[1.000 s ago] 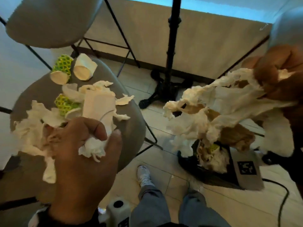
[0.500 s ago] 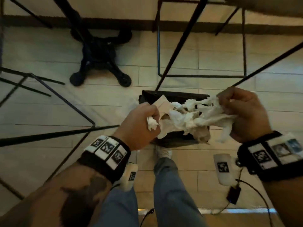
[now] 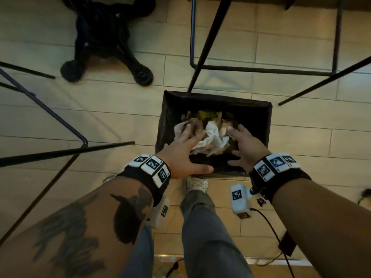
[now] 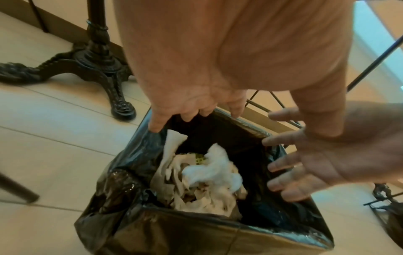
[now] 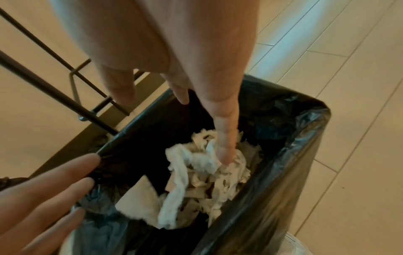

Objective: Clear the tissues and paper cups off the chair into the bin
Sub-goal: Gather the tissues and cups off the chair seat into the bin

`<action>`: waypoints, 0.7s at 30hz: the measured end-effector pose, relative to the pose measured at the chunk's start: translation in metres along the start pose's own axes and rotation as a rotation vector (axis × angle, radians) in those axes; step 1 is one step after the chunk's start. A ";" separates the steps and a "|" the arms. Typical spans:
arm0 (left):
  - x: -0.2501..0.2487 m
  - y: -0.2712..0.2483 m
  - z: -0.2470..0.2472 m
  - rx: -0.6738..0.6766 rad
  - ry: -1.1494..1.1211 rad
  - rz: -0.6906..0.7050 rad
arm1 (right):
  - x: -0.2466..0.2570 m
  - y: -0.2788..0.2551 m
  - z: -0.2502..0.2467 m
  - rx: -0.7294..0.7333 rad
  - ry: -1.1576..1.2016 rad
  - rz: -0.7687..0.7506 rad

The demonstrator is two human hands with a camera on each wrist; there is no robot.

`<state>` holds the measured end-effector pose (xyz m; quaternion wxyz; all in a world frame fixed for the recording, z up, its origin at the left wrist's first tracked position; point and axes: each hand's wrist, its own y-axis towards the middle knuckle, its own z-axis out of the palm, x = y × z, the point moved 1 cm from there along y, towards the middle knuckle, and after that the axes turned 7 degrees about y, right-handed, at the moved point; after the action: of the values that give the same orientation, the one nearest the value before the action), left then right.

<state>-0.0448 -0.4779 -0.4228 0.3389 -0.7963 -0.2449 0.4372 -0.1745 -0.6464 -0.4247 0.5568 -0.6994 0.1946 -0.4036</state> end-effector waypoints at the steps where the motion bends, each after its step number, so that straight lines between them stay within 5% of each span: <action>1: 0.003 -0.001 0.001 0.004 -0.004 -0.010 | 0.000 -0.002 -0.001 -0.003 -0.006 0.021; 7: 0.009 -0.038 -0.020 -0.064 -0.100 -0.041 | 0.001 -0.018 -0.002 -0.101 -0.063 0.044; 12: -0.003 -0.137 -0.065 -0.221 -0.225 -0.048 | 0.019 -0.074 0.030 -0.050 -0.425 -0.009; 21: -0.009 -0.421 -0.143 -0.646 -0.357 0.063 | 0.123 -0.288 0.209 0.292 -0.919 -0.590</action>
<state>0.0342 -0.2569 -0.0451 0.0086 -0.7806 -0.4009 0.4794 0.0115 -0.5171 -0.1233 0.5389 -0.7438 -0.3294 -0.2186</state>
